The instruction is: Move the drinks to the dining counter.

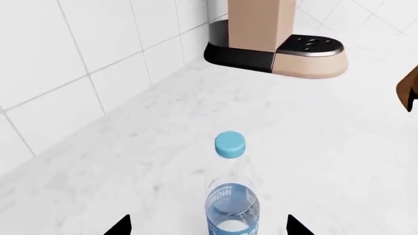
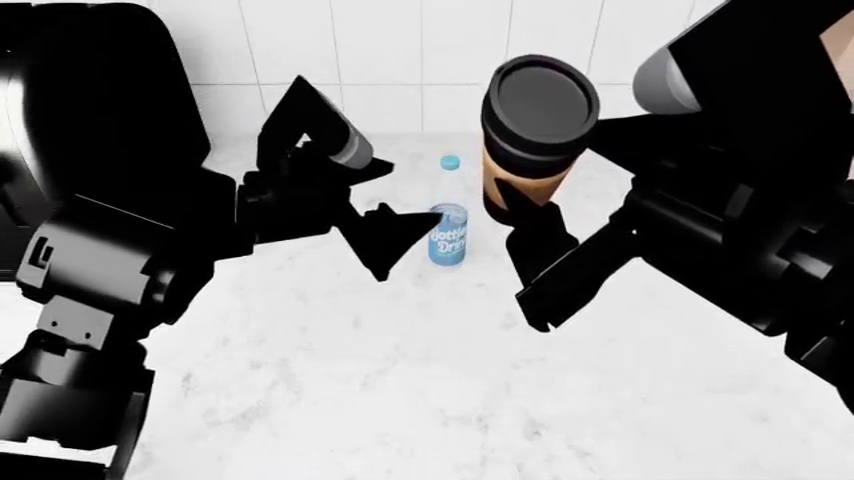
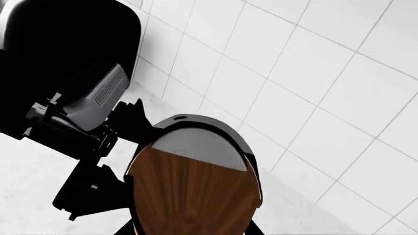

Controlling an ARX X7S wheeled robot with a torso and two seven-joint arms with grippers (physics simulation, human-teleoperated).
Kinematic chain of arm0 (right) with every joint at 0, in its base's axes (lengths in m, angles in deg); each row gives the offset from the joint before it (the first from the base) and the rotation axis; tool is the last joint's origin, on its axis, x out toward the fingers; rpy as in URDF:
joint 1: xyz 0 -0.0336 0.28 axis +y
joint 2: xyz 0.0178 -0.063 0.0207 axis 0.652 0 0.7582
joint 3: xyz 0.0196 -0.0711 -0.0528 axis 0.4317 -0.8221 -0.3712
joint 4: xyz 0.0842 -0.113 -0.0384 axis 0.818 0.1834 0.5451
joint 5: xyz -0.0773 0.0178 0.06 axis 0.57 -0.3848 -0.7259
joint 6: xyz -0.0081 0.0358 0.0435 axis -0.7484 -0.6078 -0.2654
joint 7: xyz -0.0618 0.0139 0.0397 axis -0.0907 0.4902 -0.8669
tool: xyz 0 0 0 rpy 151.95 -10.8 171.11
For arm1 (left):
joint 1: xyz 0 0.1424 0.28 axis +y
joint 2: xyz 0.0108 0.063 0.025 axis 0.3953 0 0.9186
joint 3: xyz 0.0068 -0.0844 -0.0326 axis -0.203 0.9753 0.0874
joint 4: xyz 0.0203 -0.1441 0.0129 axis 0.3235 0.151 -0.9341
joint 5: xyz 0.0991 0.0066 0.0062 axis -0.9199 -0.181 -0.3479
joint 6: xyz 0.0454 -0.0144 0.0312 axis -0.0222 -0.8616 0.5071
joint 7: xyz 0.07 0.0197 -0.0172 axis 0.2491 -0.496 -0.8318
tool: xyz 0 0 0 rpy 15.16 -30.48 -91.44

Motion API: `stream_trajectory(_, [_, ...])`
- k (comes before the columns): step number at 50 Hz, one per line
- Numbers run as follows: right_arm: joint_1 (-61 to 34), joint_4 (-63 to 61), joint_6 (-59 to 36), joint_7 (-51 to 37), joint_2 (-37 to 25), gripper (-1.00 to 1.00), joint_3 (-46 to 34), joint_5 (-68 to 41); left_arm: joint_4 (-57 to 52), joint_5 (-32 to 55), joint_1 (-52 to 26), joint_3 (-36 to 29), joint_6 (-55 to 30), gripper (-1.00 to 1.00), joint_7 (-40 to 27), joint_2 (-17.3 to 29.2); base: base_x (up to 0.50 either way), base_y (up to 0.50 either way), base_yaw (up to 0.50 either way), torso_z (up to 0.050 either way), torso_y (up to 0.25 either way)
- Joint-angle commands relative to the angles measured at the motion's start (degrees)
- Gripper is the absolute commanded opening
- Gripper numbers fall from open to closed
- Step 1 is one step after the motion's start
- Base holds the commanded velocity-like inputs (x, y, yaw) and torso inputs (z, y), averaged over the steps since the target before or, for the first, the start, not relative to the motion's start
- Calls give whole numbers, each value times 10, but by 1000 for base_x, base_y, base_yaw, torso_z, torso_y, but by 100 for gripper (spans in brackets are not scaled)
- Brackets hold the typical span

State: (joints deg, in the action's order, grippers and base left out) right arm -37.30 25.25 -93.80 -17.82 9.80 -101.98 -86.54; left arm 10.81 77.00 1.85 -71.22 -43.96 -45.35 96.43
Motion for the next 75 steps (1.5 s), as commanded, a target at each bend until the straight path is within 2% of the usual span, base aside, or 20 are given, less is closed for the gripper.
stream_trajectory(1, [3,-3,-2,9,-4,-100,5,13,42,-9,-12,-9,24,100,-3,-23,0,0,0,0,0])
stream_trajectory(16, [7,-5,1,17,-6,-100,5,21,56,-5,-15,-28,27,100,13,-32,0,0,0,0,1])
stream_trajectory(37, [8,-17,13,6,-22,-100,1,1,161,-31,-47,-60,86,100,27,-73,0,0,0,0,0])
stream_trajectory(39, [6,-16,13,8,-19,-100,1,1,141,-23,-42,-72,78,100,48,-69,0,0,0,0,0])
stream_trajectory(53, [6,-20,16,6,-26,-100,-3,-3,179,-31,-44,-78,118,100,48,-83,0,0,0,0,1])
stream_trajectory(54, [6,-20,17,6,-27,-100,-3,-4,182,-32,-44,-78,121,-100,47,-83,0,0,0,0,0])
stream_trajectory(69, [2,-22,20,1,-30,-100,-8,-10,156,-15,-27,-46,124,-100,23,-63,0,0,0,0,0])
stream_trajectory(75, [-5,-22,23,-6,-33,-100,-10,-16,92,3,-9,0,103,-100,-25,-34,0,0,0,0,2])
